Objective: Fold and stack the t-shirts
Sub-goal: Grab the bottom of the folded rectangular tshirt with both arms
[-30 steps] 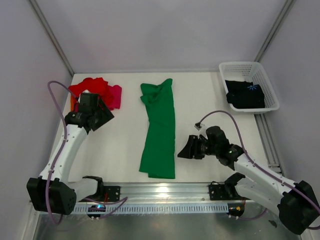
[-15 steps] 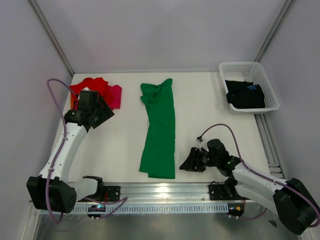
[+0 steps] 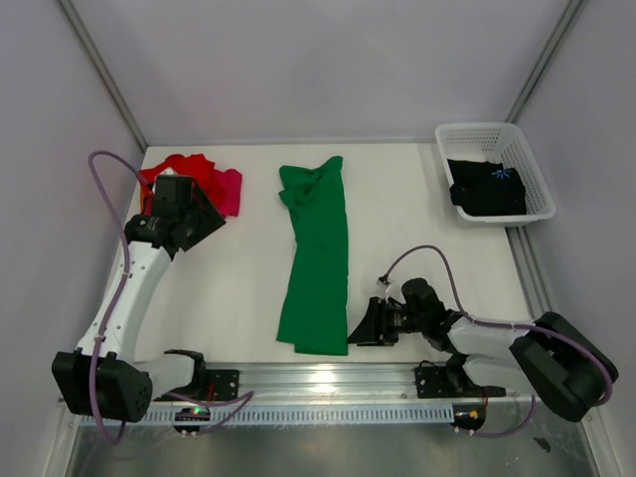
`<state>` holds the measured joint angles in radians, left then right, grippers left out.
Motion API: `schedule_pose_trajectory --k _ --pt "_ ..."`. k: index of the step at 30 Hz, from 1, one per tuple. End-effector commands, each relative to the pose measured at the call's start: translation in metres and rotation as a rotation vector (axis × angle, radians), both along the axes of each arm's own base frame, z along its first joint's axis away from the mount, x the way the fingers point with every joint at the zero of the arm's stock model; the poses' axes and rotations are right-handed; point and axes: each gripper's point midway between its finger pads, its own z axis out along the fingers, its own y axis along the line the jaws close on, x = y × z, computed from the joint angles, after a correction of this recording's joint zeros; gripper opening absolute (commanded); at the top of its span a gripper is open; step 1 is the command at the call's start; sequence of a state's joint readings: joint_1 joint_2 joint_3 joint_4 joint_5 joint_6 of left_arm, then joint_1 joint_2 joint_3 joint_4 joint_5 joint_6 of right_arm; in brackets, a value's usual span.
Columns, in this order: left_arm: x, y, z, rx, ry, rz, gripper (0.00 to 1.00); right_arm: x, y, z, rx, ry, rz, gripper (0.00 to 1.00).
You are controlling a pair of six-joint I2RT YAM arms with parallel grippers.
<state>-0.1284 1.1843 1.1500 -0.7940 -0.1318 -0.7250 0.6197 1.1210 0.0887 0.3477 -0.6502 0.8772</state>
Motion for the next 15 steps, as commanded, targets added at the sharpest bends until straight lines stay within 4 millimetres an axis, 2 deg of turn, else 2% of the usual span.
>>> schedule_pose_trajectory --k 1,5,15 --pt "0.006 0.008 0.019 0.03 -0.042 0.018 0.67 0.003 0.01 -0.007 -0.008 -0.025 0.024 0.56" --pt "0.005 0.012 0.025 0.052 -0.055 0.024 0.67 0.003 0.021 -0.007 -0.005 -0.016 0.064 0.56" --pt "0.005 0.015 0.025 0.07 -0.053 0.028 0.67 0.006 0.031 -0.013 -0.019 0.006 0.122 0.56"
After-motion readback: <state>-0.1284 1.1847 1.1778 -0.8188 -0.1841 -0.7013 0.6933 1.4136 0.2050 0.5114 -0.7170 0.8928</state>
